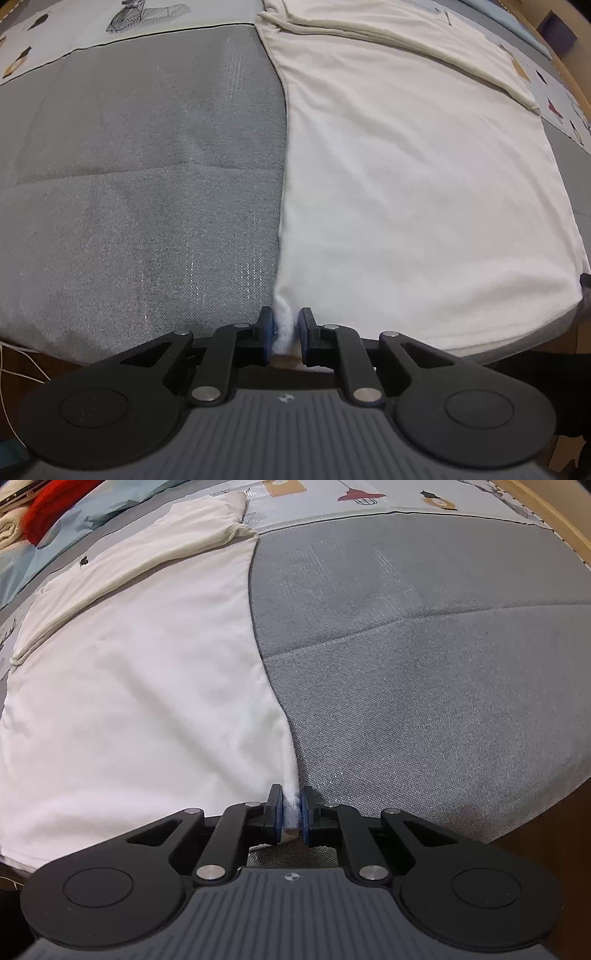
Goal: Fold small clothes
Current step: 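Grasp the shirt hem with the left gripper while the right gripper grasps it too, then lift the hem with both grippers and fold it up over the shirt body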
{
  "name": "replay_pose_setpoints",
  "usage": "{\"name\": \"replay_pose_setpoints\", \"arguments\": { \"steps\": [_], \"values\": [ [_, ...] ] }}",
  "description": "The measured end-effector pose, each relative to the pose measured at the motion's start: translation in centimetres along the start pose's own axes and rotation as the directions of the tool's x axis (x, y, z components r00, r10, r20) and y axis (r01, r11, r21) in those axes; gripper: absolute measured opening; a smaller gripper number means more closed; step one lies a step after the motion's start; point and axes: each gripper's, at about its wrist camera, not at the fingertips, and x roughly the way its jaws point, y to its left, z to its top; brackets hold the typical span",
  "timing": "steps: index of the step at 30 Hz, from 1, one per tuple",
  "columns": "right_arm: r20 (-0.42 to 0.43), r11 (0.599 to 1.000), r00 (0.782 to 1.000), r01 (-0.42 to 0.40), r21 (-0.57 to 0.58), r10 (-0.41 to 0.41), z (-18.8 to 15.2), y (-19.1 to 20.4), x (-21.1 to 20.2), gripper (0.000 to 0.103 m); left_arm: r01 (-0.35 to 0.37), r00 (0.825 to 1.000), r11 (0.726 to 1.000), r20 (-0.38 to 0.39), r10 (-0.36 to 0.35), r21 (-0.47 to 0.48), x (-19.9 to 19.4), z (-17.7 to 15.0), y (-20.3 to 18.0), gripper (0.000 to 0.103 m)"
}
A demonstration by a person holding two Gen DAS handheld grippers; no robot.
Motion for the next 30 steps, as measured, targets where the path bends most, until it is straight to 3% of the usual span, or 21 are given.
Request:
{"name": "replay_pose_setpoints", "arguments": {
  "steps": [2, 6, 11, 17, 21, 27, 30],
  "values": [
    [0.001, 1.0, 1.0, -0.002, -0.003, 0.002, 0.0, 0.0, 0.0, 0.01, -0.001, 1.0, 1.0, 0.008, 0.001, 0.001, -0.1, -0.1, -0.1, 0.008],
    [0.048, 0.999, 0.998, -0.03, 0.016, 0.029, 0.1, -0.1, -1.0, 0.007, -0.003, 0.999, 1.0, 0.046, 0.002, 0.017, -0.9, -0.3, -0.8, 0.007],
    [0.178, 0.988, 0.974, -0.15, 0.037, 0.141, 1.0, -0.6, -4.4, 0.007, 0.02, 0.989, 0.998, 0.142, -0.028, 0.057, -3.8, -0.8, -1.3, 0.006],
    [0.339, 0.947, 0.894, -0.319, 0.023, 0.293, 1.8, -1.6, -10.8, 0.006, 0.097, 0.956, 0.993, 0.272, -0.112, 0.069, -9.6, -1.4, -1.2, 0.006],
    [0.409, 0.925, 0.842, -0.38, -0.011, 0.35, 1.7, -2.8, -15.3, 0.006, 0.122, 0.915, 0.988, 0.374, -0.149, 0.097, -15.2, -2.5, -1.1, 0.005],
    [0.508, 0.864, 0.742, -0.504, -0.006, 0.437, -2.0, -6.1, -22.8, 0.006, 0.168, 0.857, 0.978, 0.473, -0.205, 0.121, -23.9, -6.9, 1.0, 0.005],
    [0.547, 0.848, 0.712, -0.529, 0.004, 0.441, -4.1, -7.2, -24.7, 0.006, 0.201, 0.837, 0.974, 0.498, -0.226, 0.104, -26.7, -9.0, 2.3, 0.005]
  ]
}}
